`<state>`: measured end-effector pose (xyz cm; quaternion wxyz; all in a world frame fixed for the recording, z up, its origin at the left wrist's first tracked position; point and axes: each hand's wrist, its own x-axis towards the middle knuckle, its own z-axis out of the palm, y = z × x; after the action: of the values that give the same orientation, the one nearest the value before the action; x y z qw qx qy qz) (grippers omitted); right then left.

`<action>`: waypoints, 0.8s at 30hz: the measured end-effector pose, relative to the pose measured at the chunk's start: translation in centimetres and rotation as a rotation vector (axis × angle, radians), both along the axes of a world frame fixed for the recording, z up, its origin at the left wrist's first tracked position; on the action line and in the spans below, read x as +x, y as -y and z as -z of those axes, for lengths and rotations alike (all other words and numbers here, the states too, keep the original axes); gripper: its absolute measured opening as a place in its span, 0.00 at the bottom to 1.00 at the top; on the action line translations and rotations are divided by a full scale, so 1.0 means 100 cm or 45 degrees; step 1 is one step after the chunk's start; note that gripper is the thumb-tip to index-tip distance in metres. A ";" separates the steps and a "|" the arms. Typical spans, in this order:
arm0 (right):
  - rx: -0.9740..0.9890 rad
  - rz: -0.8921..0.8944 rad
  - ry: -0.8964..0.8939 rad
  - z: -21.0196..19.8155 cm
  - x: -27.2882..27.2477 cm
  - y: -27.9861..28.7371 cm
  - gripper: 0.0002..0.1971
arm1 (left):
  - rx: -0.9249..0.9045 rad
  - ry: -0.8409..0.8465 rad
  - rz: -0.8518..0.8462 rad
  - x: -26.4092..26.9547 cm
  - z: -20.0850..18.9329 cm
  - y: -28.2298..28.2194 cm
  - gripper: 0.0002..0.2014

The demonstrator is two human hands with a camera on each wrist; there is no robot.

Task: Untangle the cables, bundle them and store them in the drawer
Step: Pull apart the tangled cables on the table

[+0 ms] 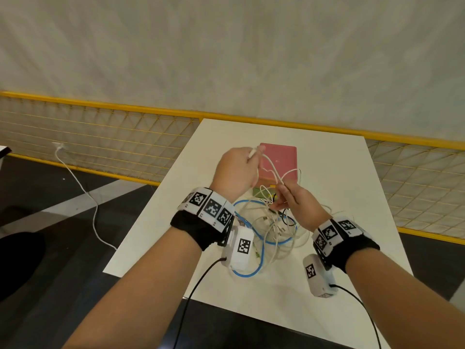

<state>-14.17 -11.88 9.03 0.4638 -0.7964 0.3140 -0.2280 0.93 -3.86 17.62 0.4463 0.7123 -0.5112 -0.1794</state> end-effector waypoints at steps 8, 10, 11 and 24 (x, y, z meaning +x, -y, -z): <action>-0.028 0.029 -0.133 -0.013 0.013 0.009 0.17 | 0.401 0.992 -0.175 0.020 0.023 -0.007 0.27; -0.083 -0.009 -0.214 -0.015 0.014 0.010 0.15 | 0.423 1.061 0.080 0.005 0.025 -0.008 0.30; -0.128 -0.044 -0.249 -0.016 0.014 0.009 0.13 | 0.426 1.008 0.188 -0.003 0.027 -0.009 0.28; -0.005 -0.035 -0.233 -0.013 0.004 0.007 0.14 | -0.248 0.002 0.000 0.013 -0.013 -0.022 0.07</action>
<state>-13.82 -12.53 10.34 0.4347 -0.8190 0.3437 -0.1486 2.19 -1.67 18.88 0.5130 0.6657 -0.5265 -0.1282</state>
